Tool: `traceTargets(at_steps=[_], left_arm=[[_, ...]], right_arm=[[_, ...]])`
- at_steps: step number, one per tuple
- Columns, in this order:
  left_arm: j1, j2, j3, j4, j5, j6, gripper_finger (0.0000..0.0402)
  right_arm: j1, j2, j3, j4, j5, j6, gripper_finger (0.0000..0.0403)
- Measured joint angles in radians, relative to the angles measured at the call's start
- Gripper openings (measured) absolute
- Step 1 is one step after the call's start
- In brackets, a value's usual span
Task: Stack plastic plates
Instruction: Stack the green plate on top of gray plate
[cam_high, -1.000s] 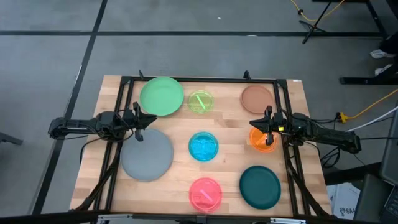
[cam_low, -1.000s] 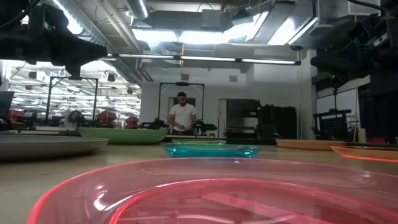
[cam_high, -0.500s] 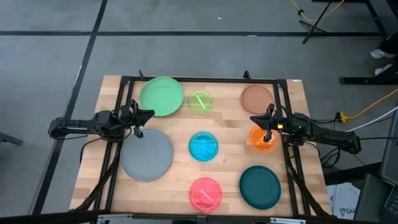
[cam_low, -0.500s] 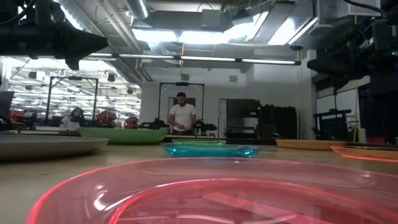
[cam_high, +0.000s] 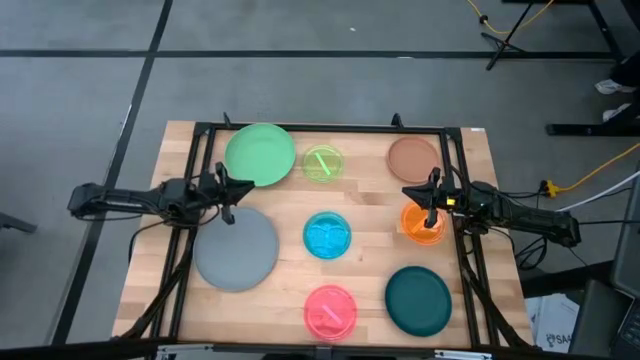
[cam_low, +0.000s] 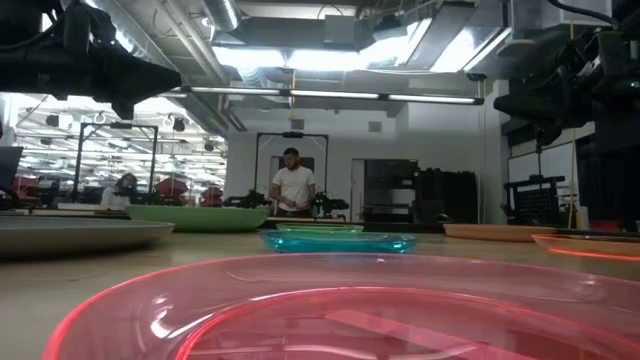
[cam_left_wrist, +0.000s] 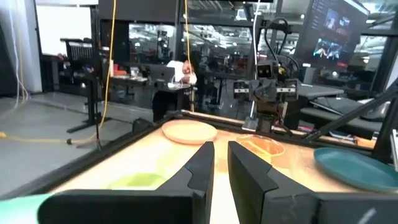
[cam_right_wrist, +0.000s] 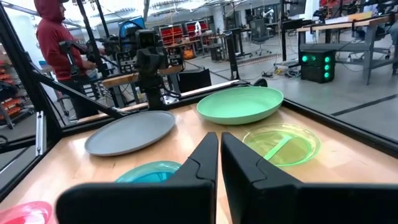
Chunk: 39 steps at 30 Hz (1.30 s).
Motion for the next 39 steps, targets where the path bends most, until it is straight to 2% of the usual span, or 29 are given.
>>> traceTargets(at_steps=[10, 18, 24, 28, 39], left_arm=[[0.000, 0.233, 0.000, 0.152, 0.037, -0.130, 0.0040], [-0.001, 0.432, 0.003, 0.337, 0.061, -0.137, 0.0040], [-0.001, 0.579, 0.088, 0.346, 0.107, -0.135, 0.0040], [-0.001, 0.684, 0.148, 0.345, 0.112, -0.134, 0.0040], [-0.022, 0.932, 0.271, 0.345, 0.112, -0.127, 0.0040]], right_arm=[[0.000, 0.000, 0.001, 0.005, 0.075, -0.041, 0.0014], [0.000, 0.000, 0.001, 0.006, 0.077, -0.067, 0.0014], [0.000, 0.006, 0.001, 0.001, 0.018, -0.068, 0.0014], [0.000, 0.029, 0.001, 0.004, 0.044, -0.075, 0.0014], [0.000, 0.112, -0.001, 0.036, 0.034, -0.065, 0.0014]])
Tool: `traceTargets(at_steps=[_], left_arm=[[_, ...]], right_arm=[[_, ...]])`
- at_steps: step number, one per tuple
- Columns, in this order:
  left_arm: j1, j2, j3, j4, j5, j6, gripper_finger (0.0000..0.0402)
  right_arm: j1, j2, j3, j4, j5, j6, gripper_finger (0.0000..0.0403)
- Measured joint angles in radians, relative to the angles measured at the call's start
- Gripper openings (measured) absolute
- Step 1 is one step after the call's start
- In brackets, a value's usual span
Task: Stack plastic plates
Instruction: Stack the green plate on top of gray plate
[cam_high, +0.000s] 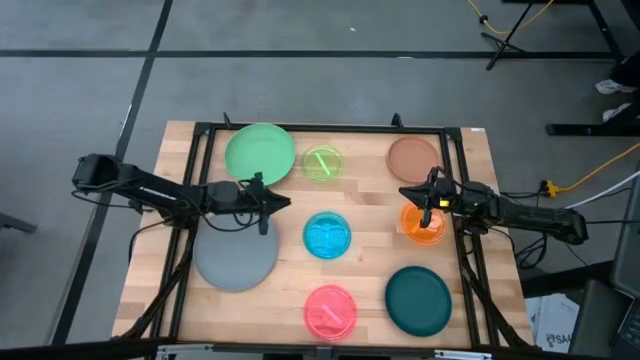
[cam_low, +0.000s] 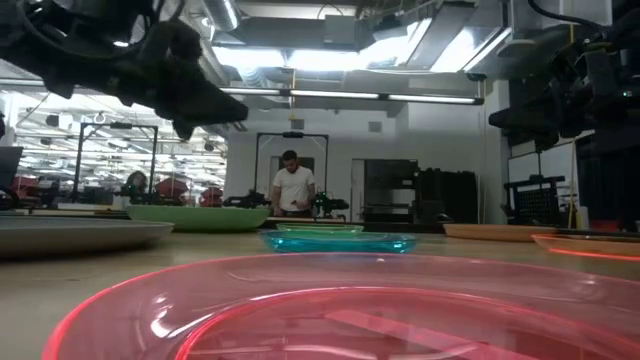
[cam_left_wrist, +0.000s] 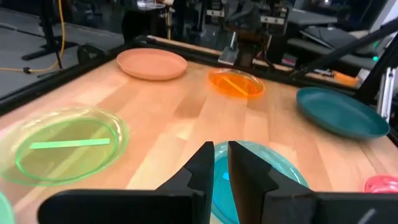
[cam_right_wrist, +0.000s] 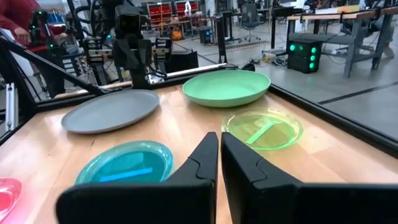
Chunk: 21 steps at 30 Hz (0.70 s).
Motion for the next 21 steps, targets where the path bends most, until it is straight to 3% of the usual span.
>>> traceTargets(at_steps=[12, 21], left_arm=[[-0.027, 0.159, 0.075, 0.003, 0.000, 0.049, 0.0045], [-0.016, 0.207, 0.129, 0.000, 0.000, 0.087, 0.0111]], right_arm=[[0.000, 0.127, 0.000, 0.096, 0.033, 0.001, 0.0014], [0.000, 0.267, 0.000, 0.212, 0.054, -0.008, 0.0014]])
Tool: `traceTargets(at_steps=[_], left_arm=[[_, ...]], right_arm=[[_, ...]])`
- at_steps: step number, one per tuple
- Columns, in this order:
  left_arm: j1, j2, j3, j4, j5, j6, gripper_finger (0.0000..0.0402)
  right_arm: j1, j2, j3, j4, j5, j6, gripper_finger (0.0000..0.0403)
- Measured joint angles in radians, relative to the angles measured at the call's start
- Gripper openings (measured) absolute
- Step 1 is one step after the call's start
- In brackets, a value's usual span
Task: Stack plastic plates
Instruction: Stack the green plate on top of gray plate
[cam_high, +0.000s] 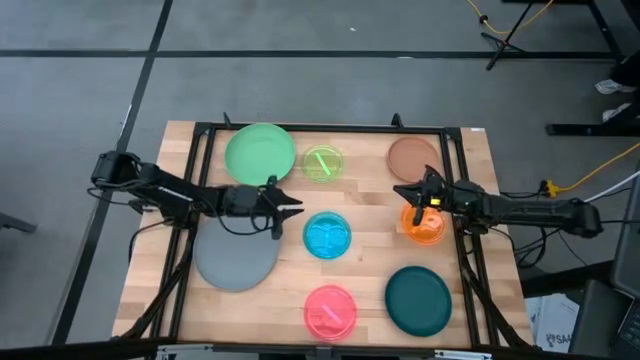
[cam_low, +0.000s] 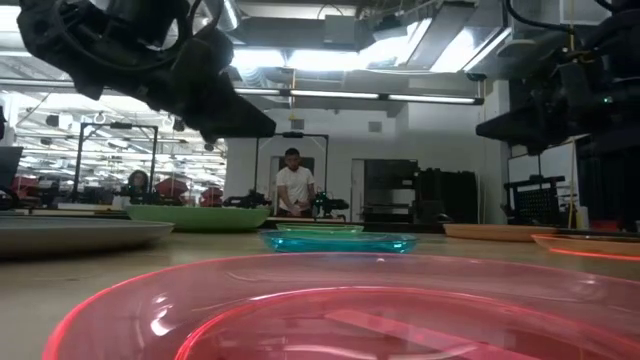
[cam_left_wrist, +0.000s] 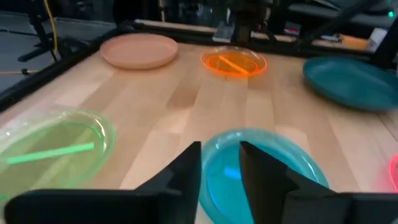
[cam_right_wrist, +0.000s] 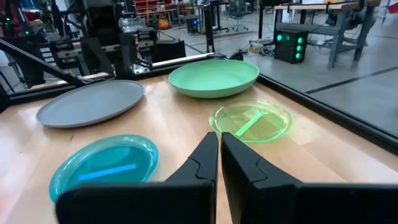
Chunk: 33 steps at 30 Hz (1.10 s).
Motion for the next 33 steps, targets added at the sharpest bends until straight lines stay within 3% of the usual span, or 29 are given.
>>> traceTargets(at_steps=[6, 17, 33], left_arm=[[-0.002, -0.001, 0.012, -0.006, 0.030, 0.011, 0.0150], [-0.012, -0.039, 0.012, -0.069, 0.030, -0.002, 0.0155], [-0.013, -0.323, 0.012, -0.554, 0.043, -0.130, 0.0155]], right_arm=[[0.000, 0.079, 0.000, 0.072, -0.010, -0.017, 0.0014], [0.000, 0.159, 0.001, 0.182, -0.010, -0.037, 0.0014], [0.000, 0.164, 0.001, 0.188, -0.010, -0.043, 0.0014]])
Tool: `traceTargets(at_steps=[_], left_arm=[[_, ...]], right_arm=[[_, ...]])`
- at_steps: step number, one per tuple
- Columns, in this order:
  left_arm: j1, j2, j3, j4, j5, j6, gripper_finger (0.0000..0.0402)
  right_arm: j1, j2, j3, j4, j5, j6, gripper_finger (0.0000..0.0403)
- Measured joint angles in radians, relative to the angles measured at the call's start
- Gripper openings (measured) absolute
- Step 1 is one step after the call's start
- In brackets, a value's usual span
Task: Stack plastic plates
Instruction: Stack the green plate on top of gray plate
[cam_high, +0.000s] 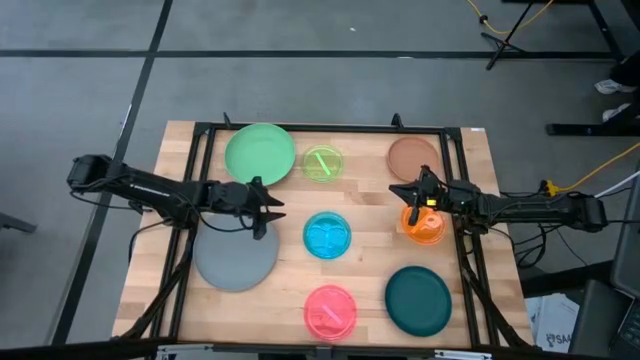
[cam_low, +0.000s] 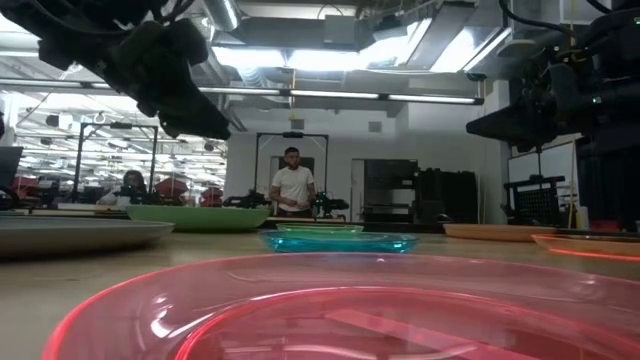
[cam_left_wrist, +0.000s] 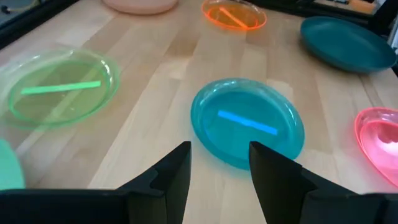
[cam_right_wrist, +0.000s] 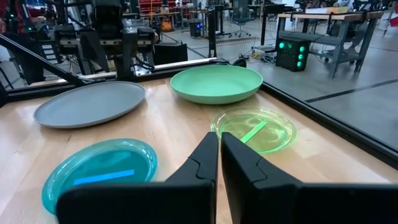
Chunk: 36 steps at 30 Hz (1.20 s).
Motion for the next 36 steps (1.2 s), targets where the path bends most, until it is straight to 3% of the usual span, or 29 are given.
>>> traceTargets(at_steps=[8, 12, 17, 23, 26, 29, 36], left_arm=[[0.011, -0.071, 0.000, -0.144, -0.083, 0.011, 0.0155], [0.047, -0.058, 0.000, -0.160, -0.155, 0.075, 0.0155], [0.121, -0.022, 0.000, -0.162, -0.165, 0.152, 0.0155], [0.225, 0.016, 0.000, -0.171, -0.138, 0.189, 0.0155], [0.277, 0.031, 0.000, -0.189, -0.067, 0.200, 0.0155], [0.317, 0.050, 0.039, -0.305, 0.009, 0.202, 0.0155], [0.359, 0.131, 0.170, -0.536, -0.007, 0.274, 0.0155]], right_arm=[[0.000, 0.000, 0.000, -0.035, 0.000, 0.006, 0.0014], [0.000, 0.008, 0.000, -0.035, 0.000, 0.009, 0.0014], [0.000, 0.008, 0.000, -0.020, 0.009, 0.008, 0.0014], [0.000, 0.009, 0.000, -0.002, 0.010, 0.000, 0.0014], [0.000, 0.008, 0.000, 0.002, 0.010, 0.000, 0.0014], [0.000, 0.008, 0.000, 0.003, 0.010, -0.003, 0.0014], [0.000, 0.009, 0.001, 0.010, 0.029, -0.030, 0.0014]])
